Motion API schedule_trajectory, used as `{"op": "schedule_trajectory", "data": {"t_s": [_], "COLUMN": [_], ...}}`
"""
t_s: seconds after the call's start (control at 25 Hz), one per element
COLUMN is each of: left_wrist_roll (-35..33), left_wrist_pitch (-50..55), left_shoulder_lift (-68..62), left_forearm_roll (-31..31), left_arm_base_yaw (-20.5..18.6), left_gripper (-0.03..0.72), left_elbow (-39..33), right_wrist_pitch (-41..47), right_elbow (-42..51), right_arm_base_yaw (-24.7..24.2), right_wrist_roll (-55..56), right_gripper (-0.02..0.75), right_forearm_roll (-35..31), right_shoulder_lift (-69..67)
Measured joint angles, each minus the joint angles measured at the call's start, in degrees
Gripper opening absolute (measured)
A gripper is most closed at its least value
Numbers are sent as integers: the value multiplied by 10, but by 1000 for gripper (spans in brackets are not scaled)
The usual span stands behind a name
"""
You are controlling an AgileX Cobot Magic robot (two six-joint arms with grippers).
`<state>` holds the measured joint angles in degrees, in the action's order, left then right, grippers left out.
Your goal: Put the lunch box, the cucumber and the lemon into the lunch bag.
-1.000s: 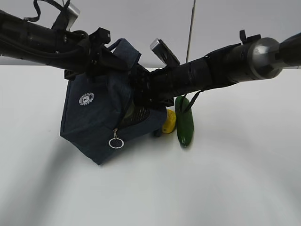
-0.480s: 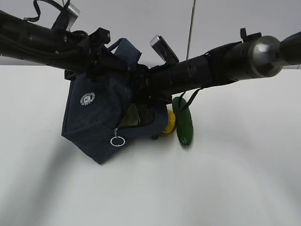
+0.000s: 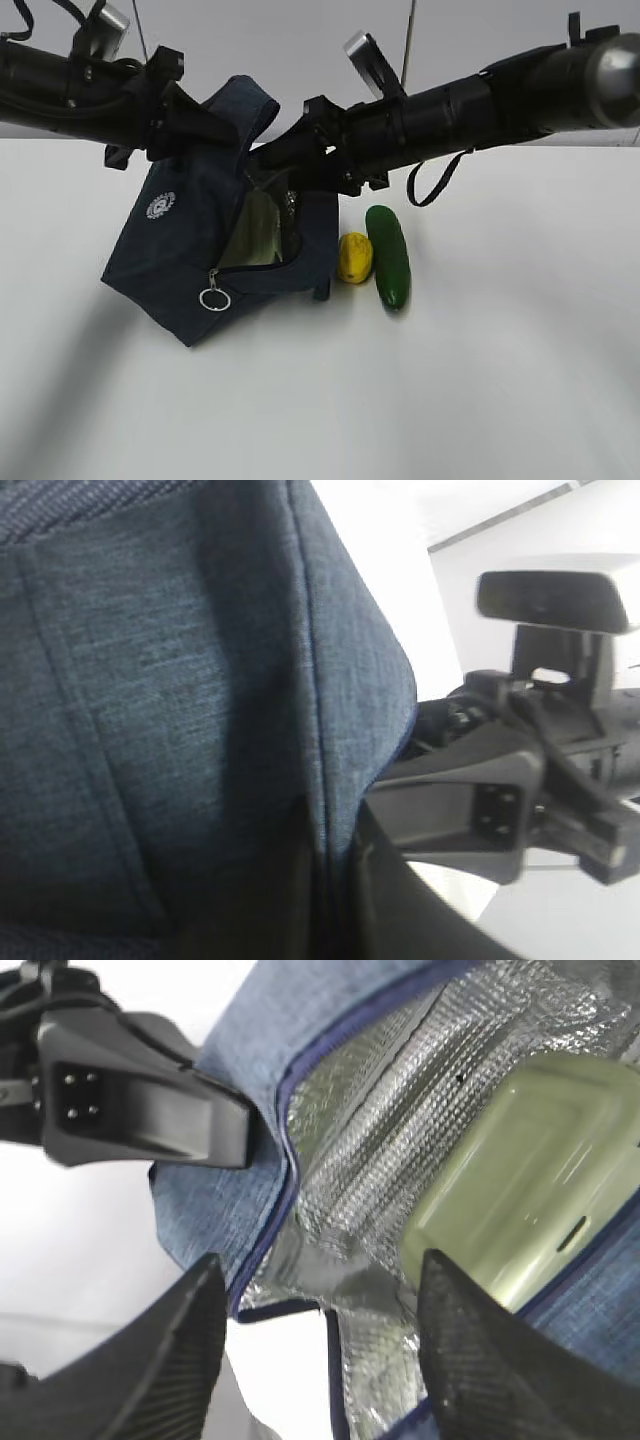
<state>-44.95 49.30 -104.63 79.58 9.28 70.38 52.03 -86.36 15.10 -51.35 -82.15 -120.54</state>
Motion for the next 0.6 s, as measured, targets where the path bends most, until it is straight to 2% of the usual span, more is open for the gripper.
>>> {"op": "schedule_trajectory", "data": {"t_s": [0.32, 0.44, 0.6], "left_wrist_roll": [0, 0, 0], "left_wrist_pitch": [59, 74, 80], "left_shoulder_lift": [0, 0, 0], "left_forearm_roll": [-20, -31, -33], "left_arm_base_yaw": [-28, -28, -28], "left_gripper": [4, 4, 4], "left_elbow": [0, 0, 0], "right_wrist_pitch": [53, 64, 75], "right_elbow": [0, -1, -5], "right_arm_base_yaw": [-4, -10, -14], "right_wrist_roll": [0, 10, 55], "right_gripper": [454, 454, 454], "right_forearm_roll": [72, 128, 236], "right_shoulder_lift": [58, 77, 98]}}
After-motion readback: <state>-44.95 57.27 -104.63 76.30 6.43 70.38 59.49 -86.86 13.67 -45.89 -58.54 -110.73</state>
